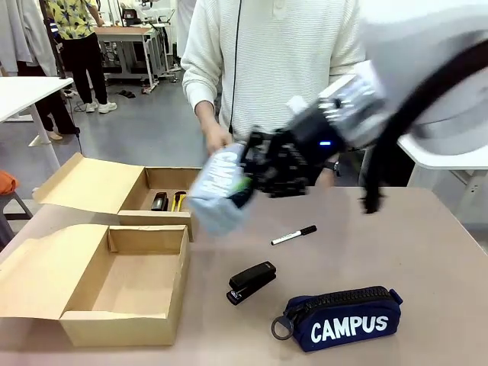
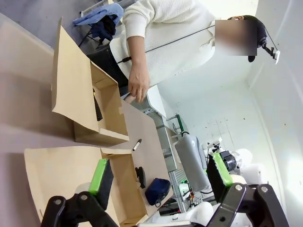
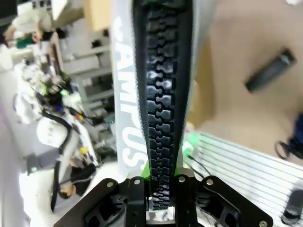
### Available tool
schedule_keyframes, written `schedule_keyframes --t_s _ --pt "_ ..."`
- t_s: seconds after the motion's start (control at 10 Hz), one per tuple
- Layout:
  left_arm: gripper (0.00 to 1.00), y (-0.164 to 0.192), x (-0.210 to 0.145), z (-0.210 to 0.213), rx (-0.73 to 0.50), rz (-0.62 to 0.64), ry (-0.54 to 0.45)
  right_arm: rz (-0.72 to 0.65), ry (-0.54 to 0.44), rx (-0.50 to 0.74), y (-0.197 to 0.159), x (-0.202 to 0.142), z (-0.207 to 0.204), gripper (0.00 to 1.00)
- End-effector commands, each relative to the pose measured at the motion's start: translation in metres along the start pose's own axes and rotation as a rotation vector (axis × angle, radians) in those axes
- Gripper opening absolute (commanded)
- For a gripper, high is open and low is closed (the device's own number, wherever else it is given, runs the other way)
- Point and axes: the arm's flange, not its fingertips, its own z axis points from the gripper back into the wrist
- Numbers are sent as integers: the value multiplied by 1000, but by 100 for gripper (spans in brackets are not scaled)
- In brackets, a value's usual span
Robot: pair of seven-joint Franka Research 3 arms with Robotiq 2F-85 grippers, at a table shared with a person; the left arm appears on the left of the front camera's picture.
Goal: Place items inside the box.
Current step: Pick up a Pencil pouch or Stapler and place it inside the Mailer Box closest to the robot.
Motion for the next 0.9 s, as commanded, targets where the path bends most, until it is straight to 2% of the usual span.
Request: schedule_keyframes --t_s 0.0,0.1,0.2,0.3,0.5,0.6,0.7,0.8 --pt "100 -1 0 -1 -22 -20 -15 66 -1 -40 40 9 -71 10" --pt "100 -1 0 -1 -22 -20 -15 90 32 -64 47 0 -104 10" --pt "100 -1 0 -1 -22 -20 -15 115 46 -82 43 -5 -115 10" --pt "100 -1 0 -1 -22 -20 -15 67 20 -16 35 -12 -74 10" --pt "100 -1 0 -1 -22 -20 -15 67 20 -16 35 -12 -74 10" --pt "100 -1 0 -1 -22 -20 -15 92 45 -40 37 -11 -104 10" --pt "100 -1 0 -1 -22 -20 -15 134 60 -165 57 -12 -129 10" --pt "100 -1 0 -1 -22 -20 -15 168 43 -204 75 -8 -146 10"
